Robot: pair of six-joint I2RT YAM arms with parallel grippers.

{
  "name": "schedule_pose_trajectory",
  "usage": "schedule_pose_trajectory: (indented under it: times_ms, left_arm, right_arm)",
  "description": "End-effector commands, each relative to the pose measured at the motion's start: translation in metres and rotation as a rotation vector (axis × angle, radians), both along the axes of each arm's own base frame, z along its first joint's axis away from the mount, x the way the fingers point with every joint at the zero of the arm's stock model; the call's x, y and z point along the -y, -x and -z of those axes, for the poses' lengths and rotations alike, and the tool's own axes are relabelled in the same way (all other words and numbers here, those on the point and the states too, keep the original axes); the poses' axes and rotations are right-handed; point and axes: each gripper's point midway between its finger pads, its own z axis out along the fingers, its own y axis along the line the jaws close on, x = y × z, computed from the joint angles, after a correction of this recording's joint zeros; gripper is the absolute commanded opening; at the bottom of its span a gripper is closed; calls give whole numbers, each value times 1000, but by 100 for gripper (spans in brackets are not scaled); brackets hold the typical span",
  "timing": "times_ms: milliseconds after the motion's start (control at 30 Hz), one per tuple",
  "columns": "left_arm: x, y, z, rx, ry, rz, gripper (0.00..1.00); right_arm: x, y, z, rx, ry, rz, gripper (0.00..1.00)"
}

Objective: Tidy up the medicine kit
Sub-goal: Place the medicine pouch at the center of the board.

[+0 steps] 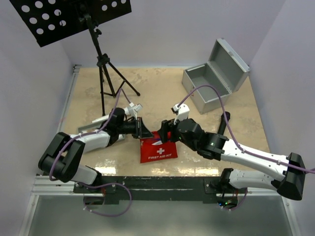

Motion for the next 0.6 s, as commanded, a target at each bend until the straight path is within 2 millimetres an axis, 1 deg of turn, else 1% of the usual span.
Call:
schedule_pose_trajectory:
  times_ms: [0, 167, 333, 567]
  left_arm:
    - [2, -23, -7, 73, -18, -54, 15]
    - [5, -37, -17, 100, -16, -91, 27]
    - [6, -46, -25, 118, -19, -106, 33]
    - [3, -53, -26, 123, -40, -136, 39]
  right_arm:
    - [-6, -1, -3, 3, -54, 3, 76]
    - [-6, -1, 5, -4, -37, 2, 76]
    - [-5, -1, 7, -2, -28, -3, 76]
    - [-4, 0, 12, -6, -15, -4, 76]
